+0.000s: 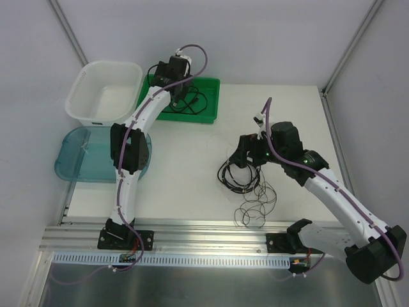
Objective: Untangle the cables
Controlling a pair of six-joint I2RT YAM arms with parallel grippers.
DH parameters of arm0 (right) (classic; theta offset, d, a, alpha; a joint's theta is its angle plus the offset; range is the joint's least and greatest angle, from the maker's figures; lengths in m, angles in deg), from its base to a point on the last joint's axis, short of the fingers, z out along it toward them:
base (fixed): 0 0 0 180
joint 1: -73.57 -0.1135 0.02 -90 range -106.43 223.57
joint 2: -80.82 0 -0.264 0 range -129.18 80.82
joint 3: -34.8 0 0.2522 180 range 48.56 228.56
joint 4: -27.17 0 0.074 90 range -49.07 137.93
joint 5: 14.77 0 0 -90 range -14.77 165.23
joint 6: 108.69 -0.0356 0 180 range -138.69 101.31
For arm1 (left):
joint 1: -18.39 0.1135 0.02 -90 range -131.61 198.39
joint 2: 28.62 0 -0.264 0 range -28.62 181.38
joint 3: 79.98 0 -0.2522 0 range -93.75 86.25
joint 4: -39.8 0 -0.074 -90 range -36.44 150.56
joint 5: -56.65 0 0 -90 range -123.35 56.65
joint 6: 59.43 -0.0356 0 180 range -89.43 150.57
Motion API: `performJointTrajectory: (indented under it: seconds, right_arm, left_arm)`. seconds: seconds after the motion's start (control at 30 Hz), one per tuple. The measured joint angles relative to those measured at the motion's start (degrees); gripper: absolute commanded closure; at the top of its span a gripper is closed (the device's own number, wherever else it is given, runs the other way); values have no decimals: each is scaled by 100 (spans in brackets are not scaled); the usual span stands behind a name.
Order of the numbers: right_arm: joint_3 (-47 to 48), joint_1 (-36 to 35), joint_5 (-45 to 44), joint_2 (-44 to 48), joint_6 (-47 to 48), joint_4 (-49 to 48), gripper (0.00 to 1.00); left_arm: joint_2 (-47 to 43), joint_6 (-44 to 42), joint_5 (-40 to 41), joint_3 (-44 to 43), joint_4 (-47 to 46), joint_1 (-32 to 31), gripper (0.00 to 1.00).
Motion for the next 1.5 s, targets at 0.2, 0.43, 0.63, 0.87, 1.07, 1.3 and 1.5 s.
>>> performJointTrajectory:
  seconds: [0.2, 0.43, 0.63, 0.87, 1.07, 1.3, 1.5]
  right_arm:
    - [208, -33, 173, -662, -201, -1314, 5]
    - [678, -72, 575, -2496, -872, -3558, 21]
    - [1735, -264, 863, -4124, -1364, -4723, 24]
    - [2583, -380, 1196, -5211, -1687, -5418, 27]
    - [2946, -393, 1325, -5622, -1764, -5493, 32]
    - [3233, -396, 1408, -5825, -1818, -5534, 69]
    - [3233, -389, 1440, -5829, -1753, -5480, 99]
  left_arm:
    - [-267, -22, -153, 658, 157, -31, 1]
    - [-734, 990, -907, 1078, 411, -28, 1]
    - [-1165, 1751, -1056, 1172, 439, -76, 1]
    - [-1244, 2273, -1185, 1322, 483, -81, 1]
    - [-1244, 2402, -1226, 1338, 494, -131, 1]
    - [-1244, 2422, -1222, 1482, 496, -155, 1]
    - [-1244, 2258, -1176, 1596, 483, -146, 1]
